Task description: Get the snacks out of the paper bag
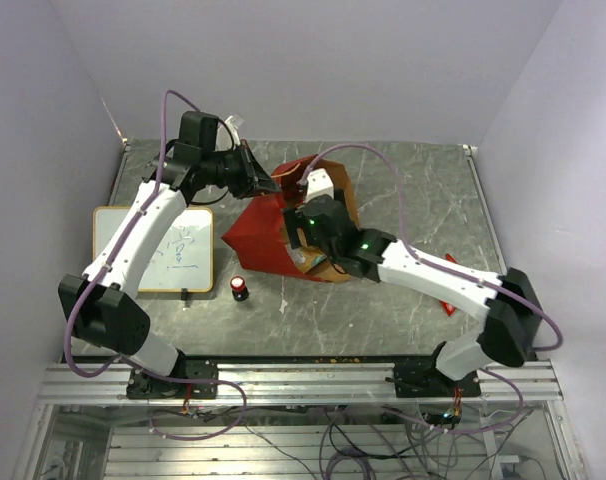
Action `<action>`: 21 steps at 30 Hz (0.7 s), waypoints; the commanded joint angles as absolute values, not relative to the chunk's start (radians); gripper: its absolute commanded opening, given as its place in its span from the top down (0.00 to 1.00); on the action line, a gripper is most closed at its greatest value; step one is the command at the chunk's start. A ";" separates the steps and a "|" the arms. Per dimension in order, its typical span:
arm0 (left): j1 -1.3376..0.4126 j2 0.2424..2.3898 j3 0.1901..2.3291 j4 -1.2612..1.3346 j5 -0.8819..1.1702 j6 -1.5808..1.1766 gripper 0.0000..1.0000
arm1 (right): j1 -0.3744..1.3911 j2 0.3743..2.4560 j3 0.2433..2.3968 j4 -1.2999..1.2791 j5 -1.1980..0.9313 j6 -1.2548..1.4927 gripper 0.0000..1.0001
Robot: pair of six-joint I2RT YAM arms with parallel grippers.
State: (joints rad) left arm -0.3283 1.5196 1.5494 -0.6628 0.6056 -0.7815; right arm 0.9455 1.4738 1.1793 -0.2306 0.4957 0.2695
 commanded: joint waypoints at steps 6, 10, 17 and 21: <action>-0.273 1.557 1.695 -0.780 0.597 -0.640 0.93 | 0.901 1.616 1.166 0.101 0.606 0.106 0.10; -0.259 1.559 1.703 -0.718 0.633 -0.634 0.93 | 0.867 1.597 1.086 0.219 0.453 0.096 0.11; -0.253 1.581 1.727 -0.720 0.655 -0.613 0.93 | 0.859 1.688 1.128 0.254 0.486 0.050 0.11; -0.253 1.579 1.718 -0.724 0.658 -0.617 0.92 | 0.855 1.703 1.105 0.309 0.491 -0.004 0.08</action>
